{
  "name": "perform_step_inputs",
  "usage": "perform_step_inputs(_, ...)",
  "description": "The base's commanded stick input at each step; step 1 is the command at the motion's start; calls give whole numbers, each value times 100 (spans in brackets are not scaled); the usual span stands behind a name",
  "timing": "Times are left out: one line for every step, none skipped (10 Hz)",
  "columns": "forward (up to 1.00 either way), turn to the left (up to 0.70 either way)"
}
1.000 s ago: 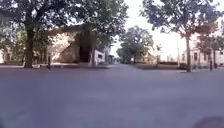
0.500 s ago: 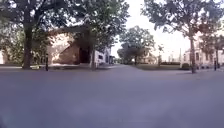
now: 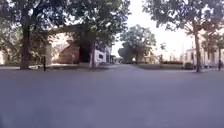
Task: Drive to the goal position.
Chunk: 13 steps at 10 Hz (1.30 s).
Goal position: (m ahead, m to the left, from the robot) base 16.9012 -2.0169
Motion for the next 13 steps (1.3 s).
perform_step_inputs(100, 0)
perform_step_inputs(100, 0)
perform_step_inputs(100, 0)
perform_step_inputs(100, 0)
perform_step_inputs(100, 0)
perform_step_inputs(100, 0)
perform_step_inputs(100, 0)
perform_step_inputs(100, 0)
perform_step_inputs(100, 0)
perform_step_inputs(100, 0)
perform_step_inputs(100, 0)
perform_step_inputs(100, 0)
perform_step_inputs(100, 0)
